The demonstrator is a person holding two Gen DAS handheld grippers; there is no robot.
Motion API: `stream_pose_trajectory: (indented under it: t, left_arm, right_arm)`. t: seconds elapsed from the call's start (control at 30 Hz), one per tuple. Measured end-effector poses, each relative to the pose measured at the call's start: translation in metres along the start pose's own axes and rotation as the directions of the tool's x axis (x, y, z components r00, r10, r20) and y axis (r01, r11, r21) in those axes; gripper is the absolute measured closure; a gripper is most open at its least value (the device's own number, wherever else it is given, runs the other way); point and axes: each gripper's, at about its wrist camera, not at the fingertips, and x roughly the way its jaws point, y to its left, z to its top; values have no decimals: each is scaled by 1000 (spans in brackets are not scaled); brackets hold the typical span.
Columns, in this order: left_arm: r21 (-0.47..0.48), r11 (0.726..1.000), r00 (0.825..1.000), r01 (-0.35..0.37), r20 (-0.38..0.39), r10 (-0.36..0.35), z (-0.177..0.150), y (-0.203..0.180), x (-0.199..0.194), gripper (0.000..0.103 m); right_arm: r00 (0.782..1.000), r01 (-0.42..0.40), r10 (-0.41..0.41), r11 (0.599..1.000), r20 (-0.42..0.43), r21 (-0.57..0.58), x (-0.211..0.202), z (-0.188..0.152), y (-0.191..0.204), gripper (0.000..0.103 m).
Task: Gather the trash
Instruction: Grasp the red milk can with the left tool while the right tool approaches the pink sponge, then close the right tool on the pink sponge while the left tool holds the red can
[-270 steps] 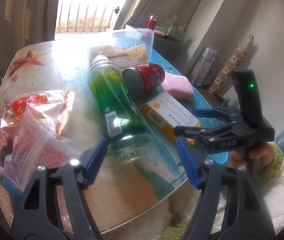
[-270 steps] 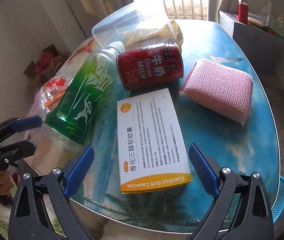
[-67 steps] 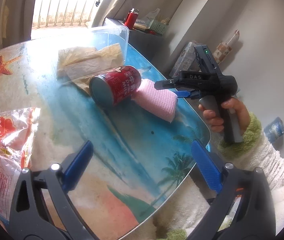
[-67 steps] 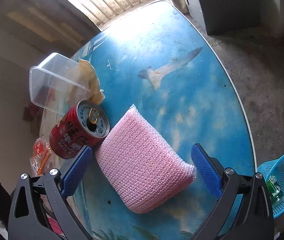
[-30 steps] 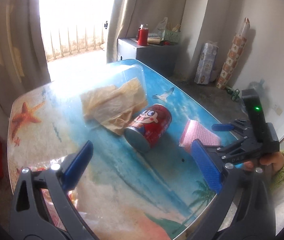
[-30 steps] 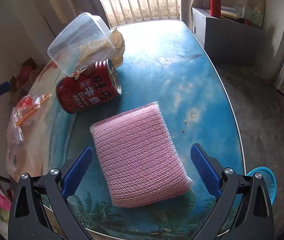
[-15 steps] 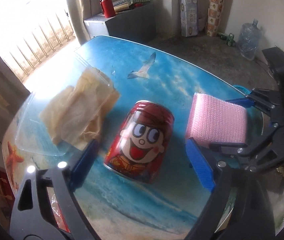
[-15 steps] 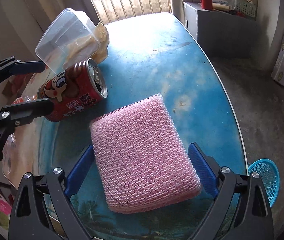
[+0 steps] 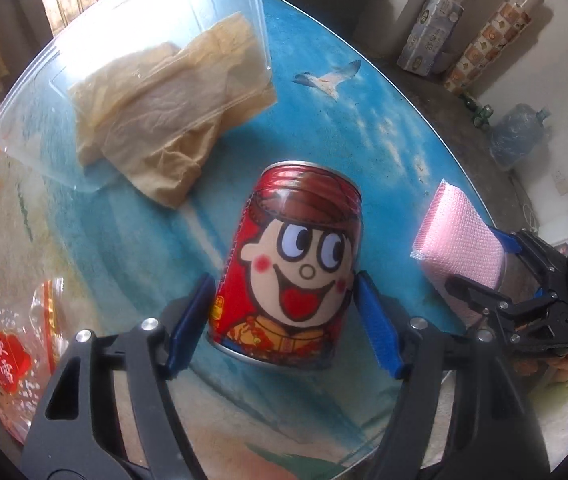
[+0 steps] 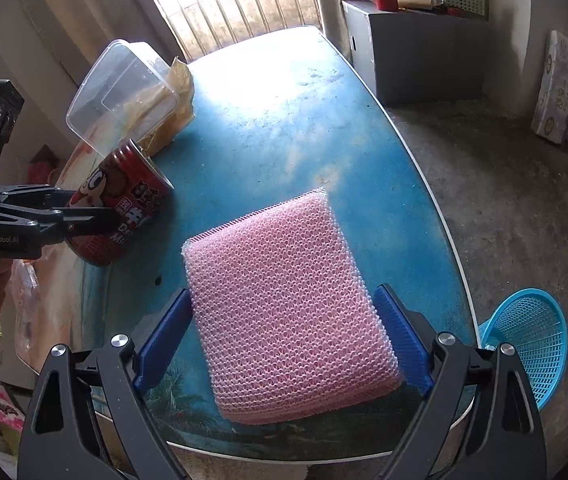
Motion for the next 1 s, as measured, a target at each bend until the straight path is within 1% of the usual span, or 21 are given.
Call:
stream_pose_trajectory:
  t: [0.07, 0.1, 0.13, 0.2, 0.27, 0.33, 0.53, 0.7, 0.77, 0.87, 0.93, 0.97, 1.0]
  left_arm:
    - [-100, 992, 997, 71, -21, -74, -17, 7, -2, 36]
    - [-138, 986, 995, 95, -25, -99, -25, 10, -3, 36]
    - [-166, 980, 993, 108, -25, -114, -32, 12, -4, 36]
    - [-188, 977, 994, 104, -22, -110, -42, 12, -8, 35]
    - [-186, 978, 995, 92, -6, -95, -47, 11, -9, 35]
    - [-182, 979, 995, 95, -2, -97, -49, 12, -8, 34]
    - [-171, 979, 994, 111, 5, -112, -40, 13, 5, 32]
    - [-139, 987, 997, 78, 24, -76, -41, 9, 8, 35]
    - [-142, 987, 997, 76, 35, -72, -42, 10, 7, 35]
    - [-156, 984, 995, 91, 48, -85, -46, 13, 6, 39]
    - [-151, 985, 996, 83, 57, -76, -48, 12, 5, 41]
    - [-149, 986, 996, 81, 61, -72, -49, 12, 5, 41]
    - [-145, 986, 996, 77, 64, -69, -50, 11, 5, 41]
  right_arm:
    - [1000, -8, 8, 1000, -4, 3, -2, -4, 1, 14]
    - [1000, -9, 9, 1000, -6, 0, -2, -6, 3, 14]
    - [1000, -8, 8, 1000, -9, -7, -2, -8, 5, 14]
    - [1000, -4, 4, 1000, -16, -24, -1, -9, 8, 13]
    - [1000, -6, 5, 999, -23, -40, 2, -9, 11, 10]
    - [1000, -1, -1, 998, -27, -59, 5, -9, 15, 6]
    - [997, 82, -83, 988, -5, -134, 13, -12, 29, 6]
    - [990, 143, -144, 975, 4, -173, 18, -15, 35, 6]
    - [983, 181, -185, 961, -1, -211, 22, -17, 40, 6]
    - [983, 179, -184, 961, -3, -211, 22, -17, 38, 6]
    - [984, 163, -174, 964, -33, -209, 22, -13, 36, 6]
    - [986, 148, -159, 970, -47, -192, 21, -12, 35, 6]
    - [991, 116, -126, 979, -50, -167, 18, -10, 34, 6]
